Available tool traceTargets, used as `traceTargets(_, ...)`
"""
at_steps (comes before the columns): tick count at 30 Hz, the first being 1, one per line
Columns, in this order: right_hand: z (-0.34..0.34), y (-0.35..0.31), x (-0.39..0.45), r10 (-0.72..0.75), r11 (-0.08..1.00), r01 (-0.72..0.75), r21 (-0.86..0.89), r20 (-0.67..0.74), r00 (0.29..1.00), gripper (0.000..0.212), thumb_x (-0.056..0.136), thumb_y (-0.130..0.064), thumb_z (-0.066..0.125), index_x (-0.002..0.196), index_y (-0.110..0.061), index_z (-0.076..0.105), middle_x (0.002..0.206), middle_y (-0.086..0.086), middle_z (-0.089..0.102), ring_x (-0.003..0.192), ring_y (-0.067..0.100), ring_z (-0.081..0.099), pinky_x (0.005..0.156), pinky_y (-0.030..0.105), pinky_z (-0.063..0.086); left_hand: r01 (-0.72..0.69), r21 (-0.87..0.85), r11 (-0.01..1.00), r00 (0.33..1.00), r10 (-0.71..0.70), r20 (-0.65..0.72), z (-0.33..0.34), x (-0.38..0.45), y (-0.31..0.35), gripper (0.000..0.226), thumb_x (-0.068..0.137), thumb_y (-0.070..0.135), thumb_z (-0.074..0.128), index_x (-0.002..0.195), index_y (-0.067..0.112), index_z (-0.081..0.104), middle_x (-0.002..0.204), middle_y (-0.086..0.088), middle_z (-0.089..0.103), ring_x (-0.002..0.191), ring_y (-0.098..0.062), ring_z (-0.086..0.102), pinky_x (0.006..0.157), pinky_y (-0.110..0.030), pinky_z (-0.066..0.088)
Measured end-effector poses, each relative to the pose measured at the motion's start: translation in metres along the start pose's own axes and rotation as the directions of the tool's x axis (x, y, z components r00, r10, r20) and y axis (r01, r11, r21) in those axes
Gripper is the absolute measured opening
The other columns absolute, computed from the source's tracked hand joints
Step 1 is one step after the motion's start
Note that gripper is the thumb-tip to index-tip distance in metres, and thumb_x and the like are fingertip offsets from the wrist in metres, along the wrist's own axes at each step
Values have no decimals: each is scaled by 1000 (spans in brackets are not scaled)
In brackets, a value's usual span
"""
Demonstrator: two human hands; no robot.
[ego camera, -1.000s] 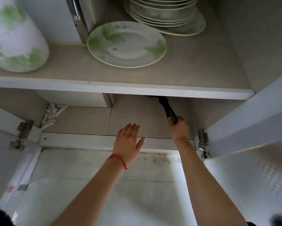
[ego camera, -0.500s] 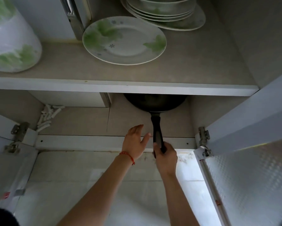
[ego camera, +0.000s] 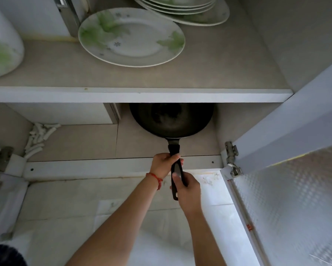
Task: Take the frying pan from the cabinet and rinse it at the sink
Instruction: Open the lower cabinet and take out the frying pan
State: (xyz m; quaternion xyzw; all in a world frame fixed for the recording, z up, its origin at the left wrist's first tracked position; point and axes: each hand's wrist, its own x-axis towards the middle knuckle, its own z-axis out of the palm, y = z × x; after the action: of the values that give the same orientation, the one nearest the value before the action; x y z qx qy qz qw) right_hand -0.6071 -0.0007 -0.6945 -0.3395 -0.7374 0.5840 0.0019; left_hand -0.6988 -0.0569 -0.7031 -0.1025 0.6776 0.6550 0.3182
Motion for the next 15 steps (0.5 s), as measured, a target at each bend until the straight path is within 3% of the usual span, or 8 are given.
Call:
traceTargets(5,2,-9,14,17,990,-37,135,149,989,20,90,-16,55,77,-2,55,58,9,61,37,11,54,45,22,48,-7,-34,999,1000,8,13,-2,3,2,17,84,15,61,69,8,68,66,-2,70,66,-15,66,74,-26,52)
traceTargets(9,-2,-13,8,-4,989,-12,145,110,994,24,88,-13,57,67,-2,53,52,8,58,35,13,53,44,24,46,-2,-110,994,1000,1,-7,1,-3,0,16,82,11,62,68,6,69,59,0,70,63,-16,64,70,-29,51)
traceTargets(15,-17,-32,-29,60,993,-69,94,95,994,28,86,-12,59,59,-9,53,52,7,59,37,16,54,49,31,48,91,-221,971,994,-101,-36,5,-42,7,16,82,7,61,68,5,67,57,0,70,67,-22,64,78,-33,53)
